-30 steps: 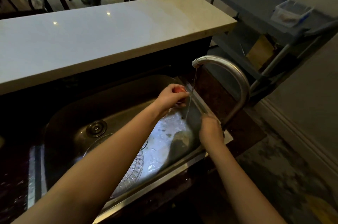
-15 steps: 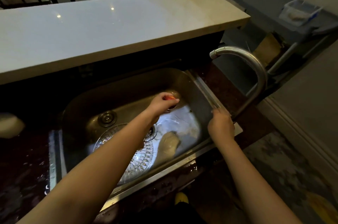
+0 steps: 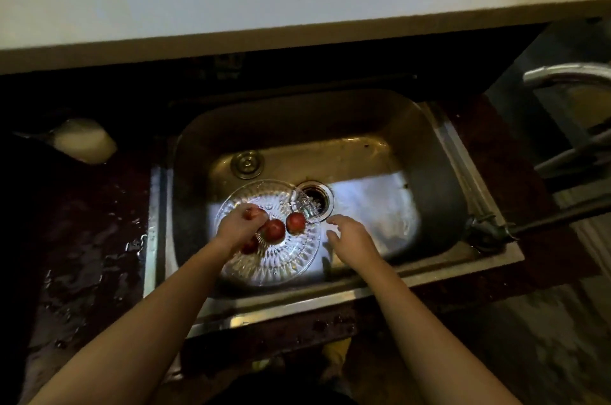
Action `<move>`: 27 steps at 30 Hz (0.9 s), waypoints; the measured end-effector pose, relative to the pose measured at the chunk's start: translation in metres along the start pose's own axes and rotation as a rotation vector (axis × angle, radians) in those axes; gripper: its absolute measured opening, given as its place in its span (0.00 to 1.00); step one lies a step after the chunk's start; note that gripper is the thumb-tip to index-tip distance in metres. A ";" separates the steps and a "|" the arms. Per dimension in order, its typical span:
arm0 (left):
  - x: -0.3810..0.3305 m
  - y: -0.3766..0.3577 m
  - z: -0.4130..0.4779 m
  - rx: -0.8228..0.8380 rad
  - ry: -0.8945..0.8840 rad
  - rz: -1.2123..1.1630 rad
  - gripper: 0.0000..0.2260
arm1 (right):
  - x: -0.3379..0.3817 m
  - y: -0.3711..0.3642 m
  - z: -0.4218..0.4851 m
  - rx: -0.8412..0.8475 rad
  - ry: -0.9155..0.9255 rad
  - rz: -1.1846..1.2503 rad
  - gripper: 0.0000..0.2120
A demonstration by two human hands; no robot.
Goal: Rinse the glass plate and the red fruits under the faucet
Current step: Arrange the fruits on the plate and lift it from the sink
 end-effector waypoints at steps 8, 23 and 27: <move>0.018 -0.005 0.027 -0.054 -0.474 0.652 0.19 | -0.013 -0.066 0.067 0.272 -0.183 -0.174 0.15; 0.041 -0.047 0.055 0.075 -0.429 0.619 0.30 | -0.036 -0.091 0.112 0.228 -0.363 0.311 0.06; 0.037 -0.056 0.050 0.090 -0.511 0.725 0.35 | -0.031 -0.088 0.113 0.212 -0.280 0.329 0.10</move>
Point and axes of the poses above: each hand's wrist, its own z-axis towards the middle knuckle, its own y-axis out of the back of the hand, x = y × z, the point moved 6 cm from there along z, towards the middle knuckle, and after that the axes turned 5 degrees about -y, right-handed, at the moved point
